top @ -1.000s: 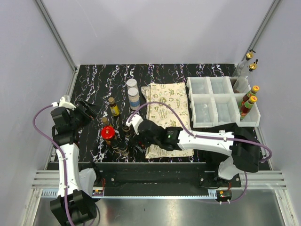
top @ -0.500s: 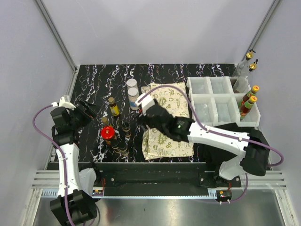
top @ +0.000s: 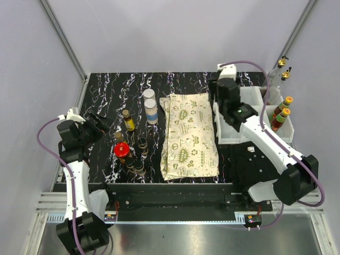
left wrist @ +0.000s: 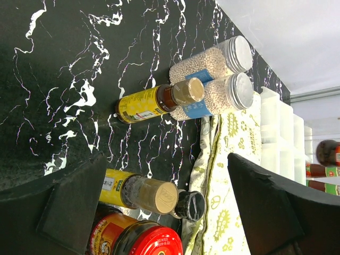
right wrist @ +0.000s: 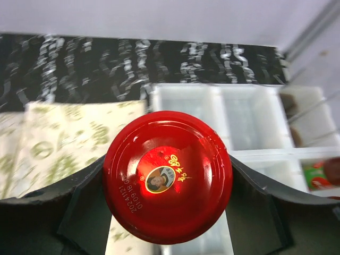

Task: Organize the condiment bottles
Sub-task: Place the bottle in the storage box.

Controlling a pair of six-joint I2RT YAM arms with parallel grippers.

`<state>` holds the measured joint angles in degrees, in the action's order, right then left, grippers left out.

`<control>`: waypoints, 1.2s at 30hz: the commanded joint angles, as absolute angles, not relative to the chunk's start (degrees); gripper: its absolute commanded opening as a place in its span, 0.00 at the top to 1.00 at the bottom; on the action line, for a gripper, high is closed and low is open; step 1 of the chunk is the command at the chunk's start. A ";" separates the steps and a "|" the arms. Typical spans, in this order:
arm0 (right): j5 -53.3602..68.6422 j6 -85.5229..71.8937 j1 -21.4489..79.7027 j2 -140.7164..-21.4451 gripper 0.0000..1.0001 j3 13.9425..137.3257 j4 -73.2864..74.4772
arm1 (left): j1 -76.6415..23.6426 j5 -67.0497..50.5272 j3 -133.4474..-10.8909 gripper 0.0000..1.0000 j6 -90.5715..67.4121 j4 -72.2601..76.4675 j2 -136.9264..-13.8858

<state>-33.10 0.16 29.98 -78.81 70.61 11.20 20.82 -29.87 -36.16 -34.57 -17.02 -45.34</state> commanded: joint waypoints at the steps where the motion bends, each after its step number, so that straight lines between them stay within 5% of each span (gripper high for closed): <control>1: -30.76 0.27 22.07 -78.74 1.00 76.98 1.32 | 21.45 -32.26 -36.30 0.01 -34.98 -14.41 -45.97; 20: -26.28 -9.49 3.26 -102.11 1.00 93.95 0.53 | 21.88 -33.40 -36.30 0.01 -35.16 -14.41 -47.72; 36: -23.12 -12.74 -1.58 -116.27 1.00 99.84 -1.49 | 22.50 -34.19 -36.39 0.01 -35.51 -14.06 -51.59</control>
<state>-23.14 -11.11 -0.38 -115.77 93.73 7.86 22.04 -32.38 -36.16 -35.05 -16.62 -50.92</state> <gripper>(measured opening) 0.753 0.987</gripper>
